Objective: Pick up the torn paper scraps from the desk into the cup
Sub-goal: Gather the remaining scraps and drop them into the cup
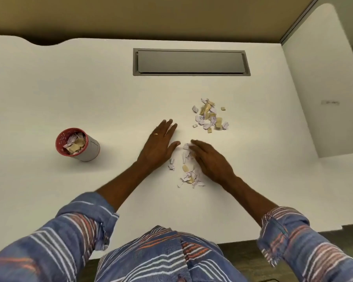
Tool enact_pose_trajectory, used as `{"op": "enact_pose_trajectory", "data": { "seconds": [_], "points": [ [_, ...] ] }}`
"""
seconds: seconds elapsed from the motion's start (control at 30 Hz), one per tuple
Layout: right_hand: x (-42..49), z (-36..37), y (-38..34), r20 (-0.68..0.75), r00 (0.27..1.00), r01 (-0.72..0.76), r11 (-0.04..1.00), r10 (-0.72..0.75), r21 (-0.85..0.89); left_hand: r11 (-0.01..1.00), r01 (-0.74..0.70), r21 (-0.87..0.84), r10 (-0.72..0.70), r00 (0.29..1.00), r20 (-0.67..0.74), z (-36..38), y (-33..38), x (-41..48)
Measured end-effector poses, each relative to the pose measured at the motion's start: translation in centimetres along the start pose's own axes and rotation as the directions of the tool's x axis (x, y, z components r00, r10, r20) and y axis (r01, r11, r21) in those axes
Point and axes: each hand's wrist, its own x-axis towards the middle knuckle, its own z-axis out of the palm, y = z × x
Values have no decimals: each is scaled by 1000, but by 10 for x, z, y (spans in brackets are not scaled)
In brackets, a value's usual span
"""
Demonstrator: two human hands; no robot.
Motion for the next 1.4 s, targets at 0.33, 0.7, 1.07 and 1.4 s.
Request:
{"op": "enact_pose_trajectory", "data": {
  "seconds": [0.33,0.7,1.07,1.4],
  "points": [
    [10,7,7,81,996,27,999,-23,-38,992,-122,-9,122,982,145,8,-7,11],
    [-89,41,-15,-58,998,6,997,-2,79,947,-187,-262,219,971,99,14,4,-100],
    [-69,68,-59,-169,985,36,989,-12,140,913,-409,4,387,867,314,12,12,-57],
    [-106,45,-34,-149,987,-37,993,54,114,952,-259,-162,238,962,-138,11,-3,-140]
  ]
}}
